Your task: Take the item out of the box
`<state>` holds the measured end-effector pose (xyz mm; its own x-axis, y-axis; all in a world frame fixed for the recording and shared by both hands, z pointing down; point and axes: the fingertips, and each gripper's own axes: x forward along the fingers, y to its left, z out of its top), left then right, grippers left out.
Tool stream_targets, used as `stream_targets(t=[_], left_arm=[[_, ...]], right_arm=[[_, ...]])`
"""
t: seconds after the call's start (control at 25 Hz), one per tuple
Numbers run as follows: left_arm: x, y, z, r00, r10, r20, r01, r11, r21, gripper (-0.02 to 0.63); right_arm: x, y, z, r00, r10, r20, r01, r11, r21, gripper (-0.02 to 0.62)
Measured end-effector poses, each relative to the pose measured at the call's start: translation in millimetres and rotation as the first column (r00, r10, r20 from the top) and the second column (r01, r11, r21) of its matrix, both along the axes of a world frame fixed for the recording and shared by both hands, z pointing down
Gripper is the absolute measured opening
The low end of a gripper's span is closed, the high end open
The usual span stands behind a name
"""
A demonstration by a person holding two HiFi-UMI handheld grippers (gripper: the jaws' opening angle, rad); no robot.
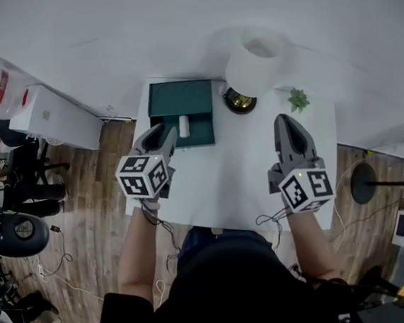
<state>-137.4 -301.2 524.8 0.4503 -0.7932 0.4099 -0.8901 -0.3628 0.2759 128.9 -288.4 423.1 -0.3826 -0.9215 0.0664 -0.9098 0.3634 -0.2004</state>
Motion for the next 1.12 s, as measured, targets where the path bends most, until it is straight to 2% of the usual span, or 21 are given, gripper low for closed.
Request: stream_targets(t=[0.12,0.28,0.44,0.52,0.64,0.76,0.92,1.0,1.12], left_arm=[[4,-24,48,0.998,0.064,0.005,-0.063,0.990,-0.130,0.117],[5,-43,118,0.991,0.120,0.055,-0.098,0.949,-0.300,0.118],[8,-56,166,0.982,0.159,0.106,-0.106,0.913,-0.395,0.121],[12,-59,188,0.971,0.205,0.123,-0.130,0.885,-0.447,0.128],[16,-62,218,0.951,0.273,0.142,-0.158,0.829,-0.536,0.154],[16,-69,237,0.959,0.258,0.121,-0.134,0.783,-0.608,0.184],[15,-72,256,0.984,0.167,0.057,-0.082,0.718,-0.691,0.216],[15,-71,262,0.985,0.162,0.057,-0.074,0.703,-0.707,0.216],[19,-68,266,0.975,0.206,0.079,-0.087,0.689,-0.719,0.215]], right_arm=[[5,-8,9,0.999,0.052,-0.008,-0.052,0.999,-0.014,0.006],[10,-14,26,0.995,0.100,-0.015,-0.100,0.994,-0.042,0.006],[22,-20,38,0.989,0.145,-0.020,-0.146,0.987,-0.063,0.006],[27,-22,42,0.986,0.165,-0.021,-0.166,0.984,-0.068,0.006],[33,-23,45,0.982,0.186,-0.024,-0.187,0.979,-0.075,0.006],[38,-24,48,0.978,0.204,-0.032,-0.206,0.975,-0.079,0.006],[48,-21,49,0.973,0.229,-0.033,-0.231,0.970,-0.080,0.006],[53,-20,50,0.971,0.239,-0.032,-0.241,0.967,-0.081,0.006],[55,-18,51,0.971,0.237,-0.033,-0.238,0.968,-0.078,0.006]])
